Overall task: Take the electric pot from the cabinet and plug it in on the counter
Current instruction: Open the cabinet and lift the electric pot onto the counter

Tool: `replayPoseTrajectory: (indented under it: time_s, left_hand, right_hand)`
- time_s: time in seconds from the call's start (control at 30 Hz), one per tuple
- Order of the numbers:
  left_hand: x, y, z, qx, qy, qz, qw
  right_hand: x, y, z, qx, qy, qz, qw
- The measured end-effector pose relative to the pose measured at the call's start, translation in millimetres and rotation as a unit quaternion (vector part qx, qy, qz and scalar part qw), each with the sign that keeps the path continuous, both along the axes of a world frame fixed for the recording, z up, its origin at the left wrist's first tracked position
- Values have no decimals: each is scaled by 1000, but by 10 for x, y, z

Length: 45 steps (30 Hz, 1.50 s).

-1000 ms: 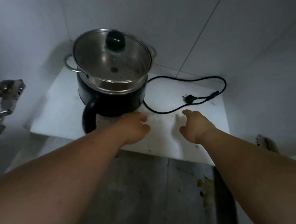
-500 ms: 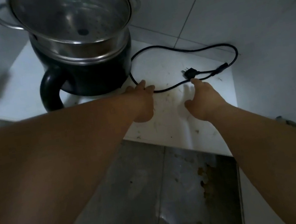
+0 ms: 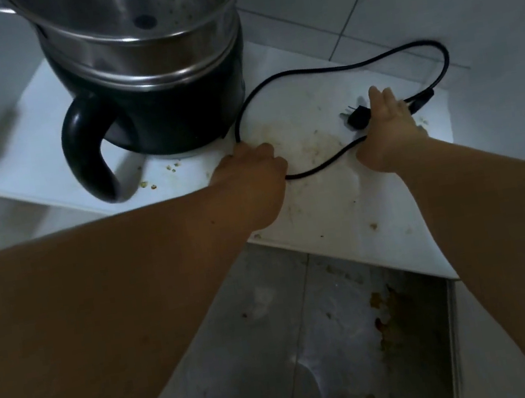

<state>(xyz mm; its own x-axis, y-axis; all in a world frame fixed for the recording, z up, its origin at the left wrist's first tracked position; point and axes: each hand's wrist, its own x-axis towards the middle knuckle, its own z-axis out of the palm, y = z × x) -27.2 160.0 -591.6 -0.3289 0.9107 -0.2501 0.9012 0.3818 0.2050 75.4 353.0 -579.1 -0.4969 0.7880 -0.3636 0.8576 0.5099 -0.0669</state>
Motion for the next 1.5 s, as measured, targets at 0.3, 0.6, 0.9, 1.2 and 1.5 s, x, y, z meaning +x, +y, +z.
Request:
replayPoseTrajectory:
  time_s: [0.3,0.6,0.9,1.2,1.5]
  left_hand:
    - [37,-249,36,47,-88,44,994]
    - [26,-693,193,204,-125,93,966]
    - [-336,-1132,687,455,-74,215,861]
    - [-743,-1114,773,221,-313,504,774]
    - [-856,-1261,775,230,-401,459,759]
  right_hand:
    - [13,-112,-26,161,-55,162,972]
    - [12,-556,-31,6,48,93,994]
    - [-270,-751,440,-168,304,-245,905]
    - [-750,-1219,871,-339,446,-307,769]
    - [-1037,-1338,939,-329,462,-300,767]
